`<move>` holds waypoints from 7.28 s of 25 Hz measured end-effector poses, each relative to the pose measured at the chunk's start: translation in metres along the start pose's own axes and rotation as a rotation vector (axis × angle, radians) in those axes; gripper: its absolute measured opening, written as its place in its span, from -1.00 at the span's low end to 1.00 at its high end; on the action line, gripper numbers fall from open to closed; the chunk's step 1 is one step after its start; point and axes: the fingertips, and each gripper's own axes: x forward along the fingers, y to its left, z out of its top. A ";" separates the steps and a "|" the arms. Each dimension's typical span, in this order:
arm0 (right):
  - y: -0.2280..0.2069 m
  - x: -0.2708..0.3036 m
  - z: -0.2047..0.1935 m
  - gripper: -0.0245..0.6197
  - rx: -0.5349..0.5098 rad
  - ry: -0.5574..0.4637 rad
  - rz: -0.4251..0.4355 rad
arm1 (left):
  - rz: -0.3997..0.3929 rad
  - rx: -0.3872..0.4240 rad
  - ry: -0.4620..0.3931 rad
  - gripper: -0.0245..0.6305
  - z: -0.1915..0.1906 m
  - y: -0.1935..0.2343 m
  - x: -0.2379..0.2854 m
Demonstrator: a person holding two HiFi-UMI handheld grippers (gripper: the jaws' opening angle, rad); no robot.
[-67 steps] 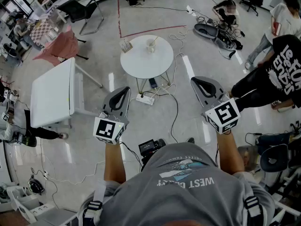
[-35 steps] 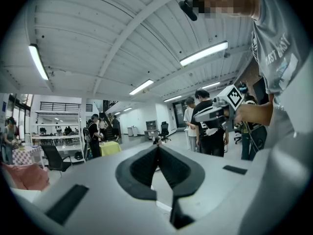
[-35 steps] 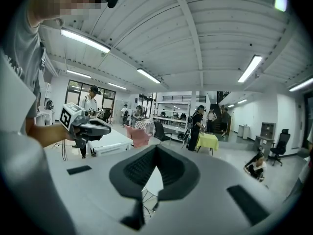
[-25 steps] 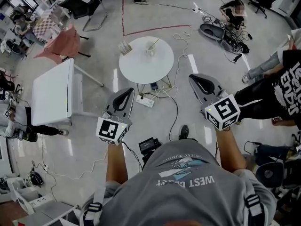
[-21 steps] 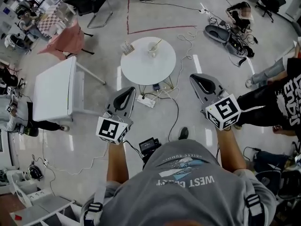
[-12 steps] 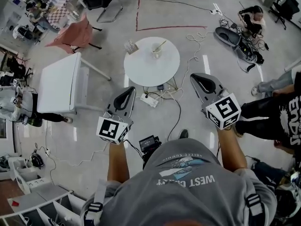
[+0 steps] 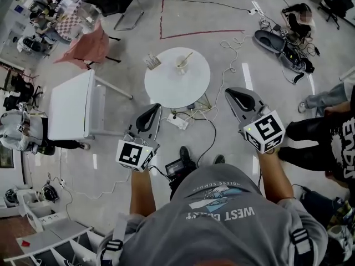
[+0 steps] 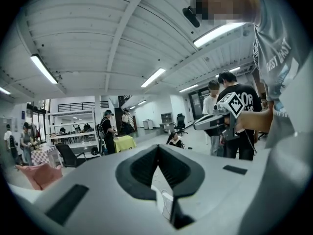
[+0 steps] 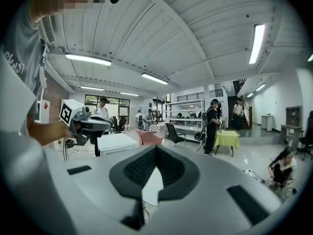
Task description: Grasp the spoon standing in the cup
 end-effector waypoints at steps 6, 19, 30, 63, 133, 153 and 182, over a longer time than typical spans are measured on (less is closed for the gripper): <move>-0.018 0.016 -0.008 -0.92 0.011 0.028 -0.077 | -0.071 -0.018 -0.011 -0.91 -0.015 0.023 0.031; -0.044 0.063 0.008 -0.92 0.021 0.059 -0.261 | -0.238 -0.005 -0.083 -0.91 -0.011 0.094 0.093; -0.039 0.109 0.019 -0.92 0.008 0.101 -0.325 | -0.288 -0.033 -0.107 -0.91 -0.029 0.148 0.102; -0.133 0.207 0.024 -0.92 -0.017 0.115 -0.028 | -0.076 -0.093 -0.026 -0.91 -0.040 0.180 0.181; -0.221 0.417 -0.252 -0.90 0.323 0.466 0.012 | 0.056 -0.311 0.237 -0.91 -0.222 0.262 0.235; -0.201 0.418 -0.307 -0.53 0.426 0.577 0.027 | 0.059 -0.343 0.255 -0.91 -0.239 0.258 0.230; -0.192 0.405 -0.256 -0.91 0.617 0.460 0.103 | 0.070 -0.327 0.232 -0.91 -0.222 0.255 0.219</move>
